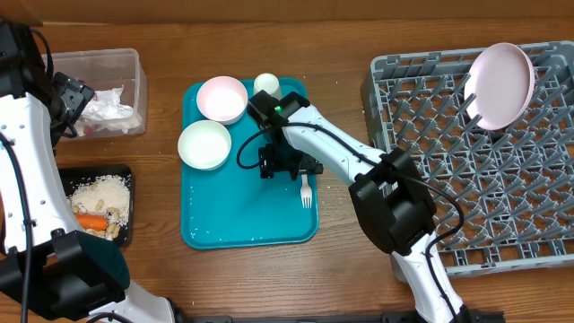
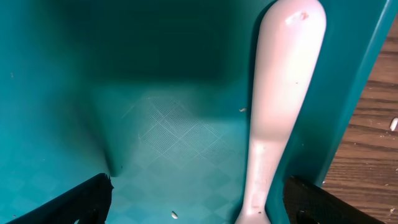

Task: Sort waste into correct bins and load items into the dishwasher rack
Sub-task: 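Grasp the white fork with the right gripper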

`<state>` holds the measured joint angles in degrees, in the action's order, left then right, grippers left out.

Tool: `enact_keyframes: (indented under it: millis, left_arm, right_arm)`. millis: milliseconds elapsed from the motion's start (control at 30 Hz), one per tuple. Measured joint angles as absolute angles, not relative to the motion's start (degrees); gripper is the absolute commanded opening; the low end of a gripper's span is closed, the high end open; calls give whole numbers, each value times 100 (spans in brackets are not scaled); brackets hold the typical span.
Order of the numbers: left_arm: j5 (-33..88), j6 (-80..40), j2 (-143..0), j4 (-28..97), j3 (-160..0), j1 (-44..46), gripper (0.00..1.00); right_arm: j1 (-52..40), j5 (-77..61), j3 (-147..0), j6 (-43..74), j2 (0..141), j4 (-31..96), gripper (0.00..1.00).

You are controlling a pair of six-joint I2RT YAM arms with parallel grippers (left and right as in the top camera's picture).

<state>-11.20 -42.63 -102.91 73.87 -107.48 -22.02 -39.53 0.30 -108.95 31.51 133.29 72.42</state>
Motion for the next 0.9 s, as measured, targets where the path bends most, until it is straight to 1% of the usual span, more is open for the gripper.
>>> enact_keyframes:
  millis: [267, 467, 533, 567, 700, 733, 767, 900]
  left_arm:
    - [-1122, -4263, -10291, 7387, -10748, -2202, 100]
    - [-1120, -4263, -10291, 7389, -10748, -2202, 100]
    - [-1120, -4263, -10291, 7387, -10748, -2202, 100]
    - [-1122, -4263, -10291, 7387, -10748, -2202, 100]
    - [-1120, -4263, -10291, 7387, -10748, -2202, 100]
    - [-1120, -4263, -10291, 7387, -10748, -2202, 100]
    - [-1120, -4263, -10291, 7387, -10748, -2202, 100]
    - [-1120, -4263, -10291, 7387, -10748, -2202, 100]
  right_arm:
    - [-3953, -38, -10849, 3151, 13329, 7185, 90]
    - [-3957, -167, -10628, 3151, 13290, 6866, 90]
    - [-3957, -198, -10565, 3153, 13253, 6794, 89]
    - [-3957, -211, -10554, 3153, 13246, 6788, 87]
    - [-3957, -231, -10536, 3166, 13235, 6759, 71]
    - [-3955, -239, -10536, 3168, 13233, 6755, 63]
    - [-3953, -248, -10536, 3168, 13231, 6744, 56]
    - [-3951, -276, -10536, 3166, 13227, 6711, 38]
